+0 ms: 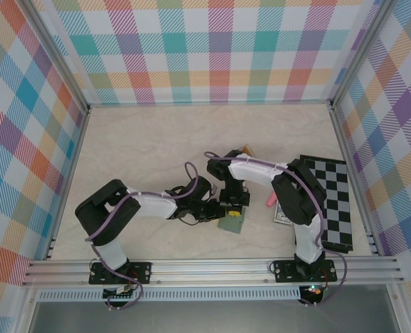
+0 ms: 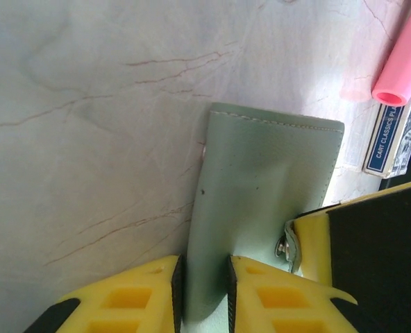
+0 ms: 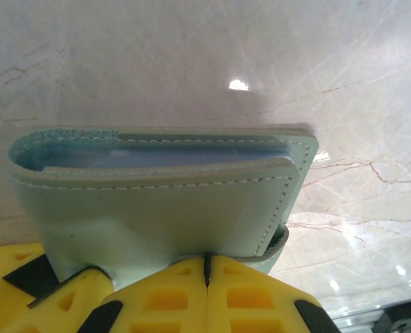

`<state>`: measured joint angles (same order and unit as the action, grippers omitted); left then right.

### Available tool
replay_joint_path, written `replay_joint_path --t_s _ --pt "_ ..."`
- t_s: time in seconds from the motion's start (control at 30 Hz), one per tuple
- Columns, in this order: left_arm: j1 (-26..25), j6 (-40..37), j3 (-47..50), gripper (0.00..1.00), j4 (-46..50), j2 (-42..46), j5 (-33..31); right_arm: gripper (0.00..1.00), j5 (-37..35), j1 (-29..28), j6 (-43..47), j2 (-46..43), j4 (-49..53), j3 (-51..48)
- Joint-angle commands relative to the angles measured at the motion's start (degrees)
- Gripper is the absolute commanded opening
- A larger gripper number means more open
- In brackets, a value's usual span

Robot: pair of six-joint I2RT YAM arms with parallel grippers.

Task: Put the credit cards into the card holder
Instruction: Close the button on the card holder.

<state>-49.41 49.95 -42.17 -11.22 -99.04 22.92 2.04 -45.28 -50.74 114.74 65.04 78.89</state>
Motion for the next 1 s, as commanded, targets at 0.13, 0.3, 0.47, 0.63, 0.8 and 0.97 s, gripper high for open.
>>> replay_joint_path --t_s 0.13,0.3,0.47,0.63,0.8,0.97 --pt "-0.2 0.3 1.7 0.23 0.7 0.6 -4.8 0.01 3.9 -4.3 -5.3 6.1 -20.0 -4.2" --pt "-0.2 0.3 1.6 0.22 0.4 0.1 -4.3 0.03 -1.8 -2.9 -6.3 -1.8 -17.7 -7.2" --pt "-0.3 0.3 1.4 0.22 0.5 -0.3 -3.9 0.05 -3.8 -2.8 -5.9 -10.6 -17.8 -10.2" --pt "-0.3 0.1 0.8 0.22 0.4 -1.3 -3.0 0.05 -3.7 -2.7 -5.9 -13.7 -17.2 -12.7" --pt "-0.3 0.0 0.2 0.23 0.5 -2.2 -2.2 0.04 -0.8 -2.6 -5.5 -14.7 -20.1 -15.2" --pt "-0.3 -0.2 -0.3 0.23 0.8 -2.7 -1.7 0.04 -1.1 -2.7 -5.2 -14.1 -19.7 -15.5"
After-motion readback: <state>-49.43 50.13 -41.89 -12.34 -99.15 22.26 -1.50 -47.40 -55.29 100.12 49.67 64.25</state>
